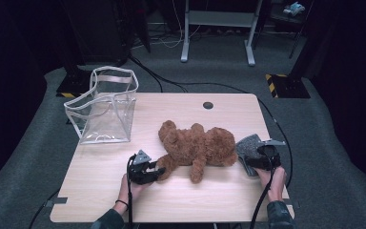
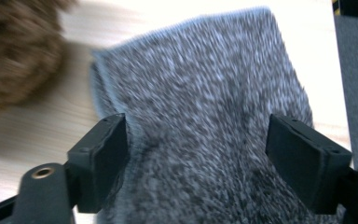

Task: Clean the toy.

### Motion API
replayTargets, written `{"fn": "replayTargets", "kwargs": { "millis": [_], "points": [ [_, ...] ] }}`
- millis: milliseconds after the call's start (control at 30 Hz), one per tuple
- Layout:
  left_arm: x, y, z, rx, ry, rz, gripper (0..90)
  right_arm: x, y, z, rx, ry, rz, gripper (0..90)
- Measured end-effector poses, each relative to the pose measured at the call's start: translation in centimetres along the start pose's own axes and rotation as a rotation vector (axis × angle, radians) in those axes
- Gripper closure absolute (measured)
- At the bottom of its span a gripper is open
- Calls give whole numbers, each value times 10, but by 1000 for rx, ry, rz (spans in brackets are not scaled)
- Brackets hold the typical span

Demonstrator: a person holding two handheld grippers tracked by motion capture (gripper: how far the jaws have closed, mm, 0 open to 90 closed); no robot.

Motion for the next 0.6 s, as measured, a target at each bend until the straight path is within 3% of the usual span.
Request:
{"fn": "replayTargets", "kwargs": {
  "millis": [67, 200, 333, 433, 600],
  "points": [
    [1, 1, 2, -28, -17, -3, 586, -2, 5, 4, 23, -5, 1, 268],
    [0, 1, 3, -22, 15, -24, 599, -1, 11, 7, 36, -11, 8, 336],
    [0, 1, 3, -26, 12, -35, 604, -2, 11, 8, 27, -1, 7, 408],
    [0, 1, 3, -19, 5, -20, 603, -5, 10, 9, 13, 15, 11, 503],
    [0, 2, 2, -35, 4, -39, 602, -5, 9, 10, -6, 22, 10, 656]
  ]
}}
Point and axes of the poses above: each handheld gripper's, and its own axes: y roughly forward along the jaws, z roughly out of its underside, x roughly to its left, the point moved 9 cm from there along y, roughly forward along the jaws
